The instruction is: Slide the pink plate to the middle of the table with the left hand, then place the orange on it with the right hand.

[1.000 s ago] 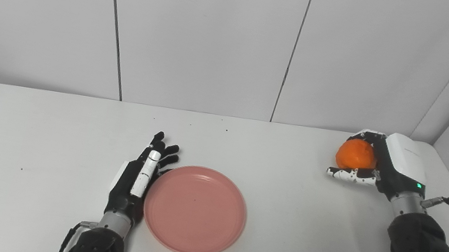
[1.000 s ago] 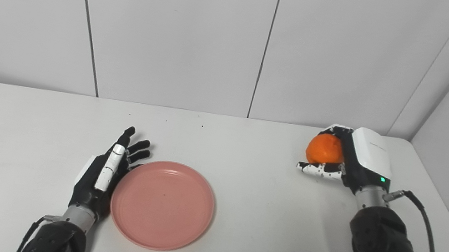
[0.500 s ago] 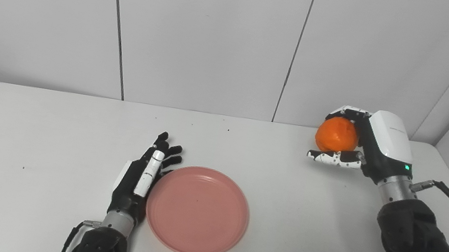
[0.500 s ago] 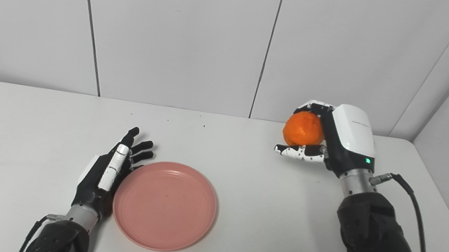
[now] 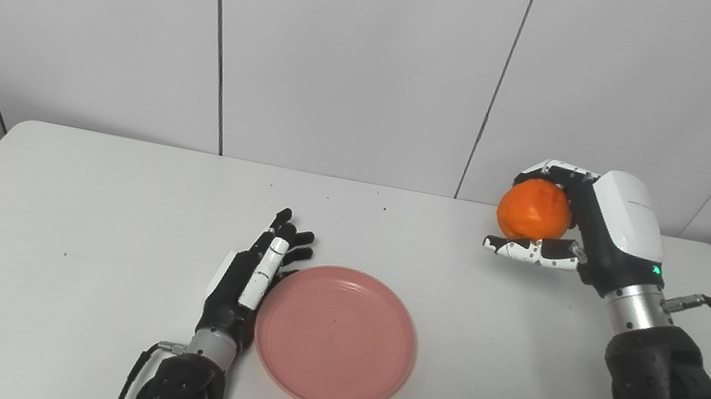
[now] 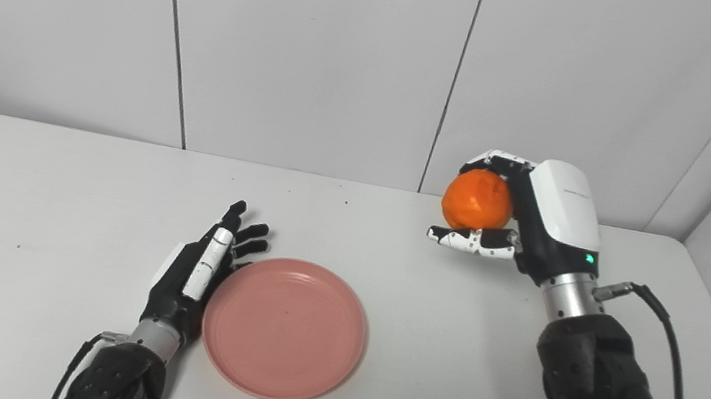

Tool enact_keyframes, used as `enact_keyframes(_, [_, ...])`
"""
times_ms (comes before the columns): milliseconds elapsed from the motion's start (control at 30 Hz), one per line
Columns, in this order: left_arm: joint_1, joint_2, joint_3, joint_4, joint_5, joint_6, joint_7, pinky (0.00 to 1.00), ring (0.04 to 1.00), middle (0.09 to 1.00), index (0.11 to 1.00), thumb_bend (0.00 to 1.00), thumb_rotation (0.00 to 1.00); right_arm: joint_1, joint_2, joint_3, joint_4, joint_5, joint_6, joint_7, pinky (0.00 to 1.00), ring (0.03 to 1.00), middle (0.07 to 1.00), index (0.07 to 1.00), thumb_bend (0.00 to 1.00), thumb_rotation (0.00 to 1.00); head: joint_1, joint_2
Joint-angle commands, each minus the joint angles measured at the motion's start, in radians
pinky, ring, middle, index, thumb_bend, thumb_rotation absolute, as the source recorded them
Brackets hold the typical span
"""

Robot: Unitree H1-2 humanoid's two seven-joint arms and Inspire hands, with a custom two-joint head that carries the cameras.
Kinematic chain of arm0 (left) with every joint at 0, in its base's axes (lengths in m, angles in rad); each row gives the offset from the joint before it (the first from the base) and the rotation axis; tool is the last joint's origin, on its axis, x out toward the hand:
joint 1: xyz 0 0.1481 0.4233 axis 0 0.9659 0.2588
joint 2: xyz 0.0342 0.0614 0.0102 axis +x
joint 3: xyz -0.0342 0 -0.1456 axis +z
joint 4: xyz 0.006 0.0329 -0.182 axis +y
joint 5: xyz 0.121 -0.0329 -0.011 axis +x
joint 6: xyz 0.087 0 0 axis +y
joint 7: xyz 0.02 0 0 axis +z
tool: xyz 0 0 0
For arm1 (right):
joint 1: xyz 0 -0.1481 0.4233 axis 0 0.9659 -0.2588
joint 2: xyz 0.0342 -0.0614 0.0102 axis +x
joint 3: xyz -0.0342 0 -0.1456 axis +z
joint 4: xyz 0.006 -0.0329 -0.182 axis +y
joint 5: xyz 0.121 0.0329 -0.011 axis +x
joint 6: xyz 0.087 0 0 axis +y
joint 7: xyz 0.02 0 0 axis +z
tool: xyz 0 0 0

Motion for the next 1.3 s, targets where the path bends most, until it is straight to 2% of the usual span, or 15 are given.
enact_keyframes(0, [0.019, -0.014, 0.000, 0.014, -0.003, 0.056, 0.003, 0.70, 0.829, 0.835, 0.949, 0.71, 0.90, -0.052, -0.007, -0.012, -0.049, -0.016, -0.018, -0.005, 0.23, 0.302, 0.433, 0.494, 0.49, 0.16, 0.005, 0.004])
enact_keyframes(367, [0.026, -0.019, -0.006, 0.016, 0.005, 0.055, 0.003, 0.71, 0.835, 0.839, 0.956, 0.71, 0.89, -0.050, 0.042, 0.016, -0.111, -0.017, -0.037, 0.036, 0.19, 0.265, 0.399, 0.492, 0.50, 0.16, 0.005, 0.016])
enact_keyframes(467, [0.028, -0.017, -0.007, 0.013, 0.007, 0.059, 0.004, 0.70, 0.834, 0.841, 0.956, 0.70, 0.90, -0.045, 0.057, 0.032, -0.129, -0.024, -0.029, 0.058, 0.23, 0.312, 0.433, 0.493, 0.50, 0.16, 0.005, 0.016])
enact_keyframes(767, [0.033, -0.010, -0.001, -0.001, -0.005, 0.071, -0.004, 0.70, 0.834, 0.842, 0.953, 0.70, 0.89, -0.033, 0.095, 0.079, -0.150, -0.042, -0.061, 0.074, 0.27, 0.362, 0.465, 0.493, 0.50, 0.16, -0.016, 0.026])
enact_keyframes(933, [0.033, -0.013, 0.008, 0.000, -0.016, 0.075, -0.006, 0.72, 0.824, 0.832, 0.948, 0.69, 0.88, -0.029, 0.117, 0.124, -0.151, -0.067, -0.066, 0.099, 0.26, 0.351, 0.470, 0.494, 0.50, 0.17, -0.018, 0.028])
enact_keyframes(1100, [0.035, -0.012, 0.002, -0.010, -0.009, 0.085, -0.008, 0.72, 0.832, 0.841, 0.952, 0.69, 0.88, -0.023, 0.138, 0.161, -0.155, -0.100, -0.058, 0.135, 0.33, 0.403, 0.492, 0.495, 0.50, 0.17, -0.016, 0.035])
enact_keyframes(1267, [0.036, -0.010, 0.001, -0.020, -0.009, 0.097, -0.010, 0.72, 0.839, 0.846, 0.954, 0.68, 0.89, -0.017, 0.164, 0.183, -0.120, -0.110, -0.064, 0.149, 0.29, 0.380, 0.486, 0.495, 0.50, 0.17, -0.017, 0.040])
